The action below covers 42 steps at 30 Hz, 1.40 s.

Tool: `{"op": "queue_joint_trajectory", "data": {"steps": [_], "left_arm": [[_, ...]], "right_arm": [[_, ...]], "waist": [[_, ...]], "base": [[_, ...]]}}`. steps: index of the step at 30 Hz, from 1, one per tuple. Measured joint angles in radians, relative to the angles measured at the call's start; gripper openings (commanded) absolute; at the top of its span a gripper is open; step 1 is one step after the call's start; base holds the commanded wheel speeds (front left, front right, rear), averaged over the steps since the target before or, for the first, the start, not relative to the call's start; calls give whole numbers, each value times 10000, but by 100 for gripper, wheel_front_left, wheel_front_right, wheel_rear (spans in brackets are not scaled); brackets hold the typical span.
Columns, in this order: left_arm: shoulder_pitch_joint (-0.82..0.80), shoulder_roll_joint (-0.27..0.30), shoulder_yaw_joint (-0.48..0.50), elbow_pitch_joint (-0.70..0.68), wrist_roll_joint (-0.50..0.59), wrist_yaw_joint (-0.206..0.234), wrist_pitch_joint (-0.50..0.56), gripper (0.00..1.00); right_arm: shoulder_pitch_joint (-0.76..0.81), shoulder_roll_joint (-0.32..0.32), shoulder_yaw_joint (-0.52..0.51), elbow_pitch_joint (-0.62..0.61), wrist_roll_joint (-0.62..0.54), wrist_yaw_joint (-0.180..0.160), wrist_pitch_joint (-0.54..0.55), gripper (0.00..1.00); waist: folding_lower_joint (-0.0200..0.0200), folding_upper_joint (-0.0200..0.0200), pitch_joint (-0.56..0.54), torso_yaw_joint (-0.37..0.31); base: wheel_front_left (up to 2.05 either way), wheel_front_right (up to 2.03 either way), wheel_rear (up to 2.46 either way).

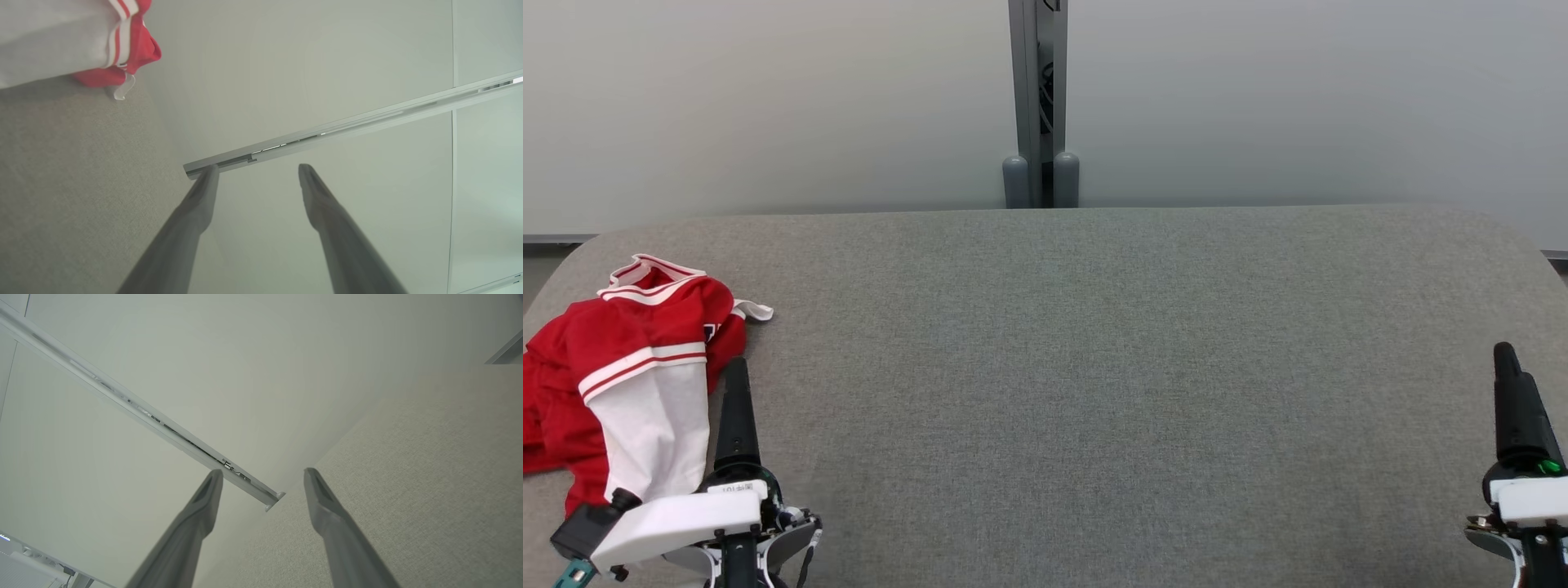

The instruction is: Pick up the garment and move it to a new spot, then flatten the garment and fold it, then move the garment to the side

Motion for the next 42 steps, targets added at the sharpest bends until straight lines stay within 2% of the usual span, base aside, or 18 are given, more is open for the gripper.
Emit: {"op": "queue_joint_trajectory", "data": {"steps": [12, 17, 26, 33, 36, 38, 42], "left_arm": [[-5, 8, 1118, -700, 1768, 0, -159, 100], [-8, 4, 1300, -1162, 2502, 0, -222, 100], [220, 8, 982, -1904, 3691, 0, -314, 100], [416, 15, 610, -2341, 5967, 35, -401, 100], [442, 19, 211, -2663, 7279, 395, -443, 100], [531, 19, -205, -2786, 8128, 851, -453, 100], [620, 19, -924, -2846, 9164, 1682, -504, 100]], "right_arm": [[-370, -247, 1126, -717, -3064, 2, -564, 100], [-549, -408, 1486, -1129, -4217, 2, -790, 100], [-631, -441, 1916, -1532, -5662, 13, -1143, 100], [-654, -623, 2523, -1561, -6473, 15, -1404, 100], [-655, -606, 2518, -1580, -6805, 15, -1507, 100], [-650, -591, 2564, -1542, -7045, 15, -1584, 100], [-581, -499, 2694, -1218, -7459, 15, -1726, 100]], "waist": [[0, 0, -16, 36], [0, 0, -39, 71], [0, 0, -49, 128], [0, 0, -19, 138], [0, 0, -4, 129], [0, 0, -2, 124], [-1, 0, -19, 102]], "base": [[0, 0, 0], [0, 0, 0], [0, 0, 0], [0, 0, 0], [0, 0, 0], [0, 0, 0], [0, 0, 0]]}}
